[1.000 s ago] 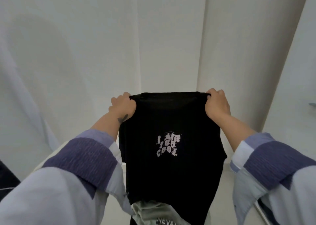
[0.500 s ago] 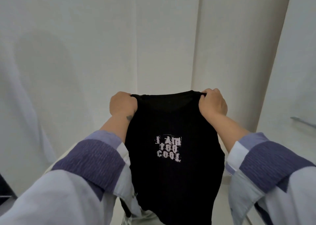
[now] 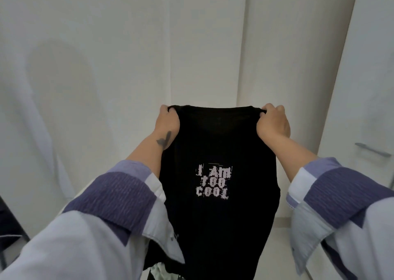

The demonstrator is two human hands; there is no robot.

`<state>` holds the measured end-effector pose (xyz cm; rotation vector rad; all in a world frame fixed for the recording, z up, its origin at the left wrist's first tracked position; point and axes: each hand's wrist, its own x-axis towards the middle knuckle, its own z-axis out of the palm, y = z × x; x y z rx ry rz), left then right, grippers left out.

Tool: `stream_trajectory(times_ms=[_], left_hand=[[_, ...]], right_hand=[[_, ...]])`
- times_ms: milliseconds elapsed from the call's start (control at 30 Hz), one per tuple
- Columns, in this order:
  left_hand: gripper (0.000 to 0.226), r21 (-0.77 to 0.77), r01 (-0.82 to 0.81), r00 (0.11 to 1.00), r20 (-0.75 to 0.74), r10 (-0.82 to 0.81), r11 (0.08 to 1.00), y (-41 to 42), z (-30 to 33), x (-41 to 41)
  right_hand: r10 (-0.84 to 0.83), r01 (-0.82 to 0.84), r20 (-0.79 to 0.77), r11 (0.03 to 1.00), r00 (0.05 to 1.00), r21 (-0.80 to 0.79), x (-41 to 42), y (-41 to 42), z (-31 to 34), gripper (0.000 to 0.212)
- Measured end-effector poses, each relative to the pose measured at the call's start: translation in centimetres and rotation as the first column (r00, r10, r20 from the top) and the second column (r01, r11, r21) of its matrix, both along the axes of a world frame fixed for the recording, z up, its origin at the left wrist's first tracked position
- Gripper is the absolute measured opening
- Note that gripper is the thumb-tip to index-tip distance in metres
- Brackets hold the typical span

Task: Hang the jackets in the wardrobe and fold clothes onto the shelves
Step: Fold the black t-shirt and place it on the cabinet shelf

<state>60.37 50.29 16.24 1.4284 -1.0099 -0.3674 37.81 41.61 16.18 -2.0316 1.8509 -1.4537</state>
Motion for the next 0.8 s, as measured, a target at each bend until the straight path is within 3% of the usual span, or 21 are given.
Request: stream_trajectory(times_ms=[167,267,333,467,600,700,800], left_hand=[[0.022,0.041,0.163,0.984,-0.079,-0.16,0.986,0.9,0.7,0.3],[0.035,0.092,0.34,0.93,-0.179,-0.32,0.936,1.2,0.8,0.5],[0.035,0.122,0.366,0.922,-0.183,-0.342,0.923,1.3,0.8,0.7],[0.032,0.179,0.341,0.936,-0.157,-0.315,0.923,1.3,0.7,1.3],[0.03,0.215,0.333,0.942,-0.124,-0.312,0.918,1.4,0.3,1.8],[0.029,0.209,0.334,0.938,-0.167,-0.303,0.919,1.2,-0.2,2.6],[0.027,0.173,0.356,0.922,-0.224,-0.316,0.918,1.0,-0.6,3.6]], right_hand=[[0.059,-0.085,0.388,0.995,0.92,0.05,0.0,0.1,0.3,0.025],[0.088,-0.118,0.238,0.986,0.967,0.115,0.2,0.5,0.1,0.025],[0.141,-0.2,0.305,0.965,0.942,0.172,0.5,0.5,-0.2,0.025],[0.278,-0.58,0.701,0.78,0.656,0.233,1.8,1.4,-0.6,0.02],[0.293,-0.778,0.894,0.622,0.339,0.091,2.7,1.7,-0.7,0.03],[0.229,-0.839,0.93,0.528,0.288,0.13,3.0,1.2,-0.7,0.043],[0.26,-0.864,0.893,0.452,0.366,0.223,2.8,1.1,-0.1,0.051]])
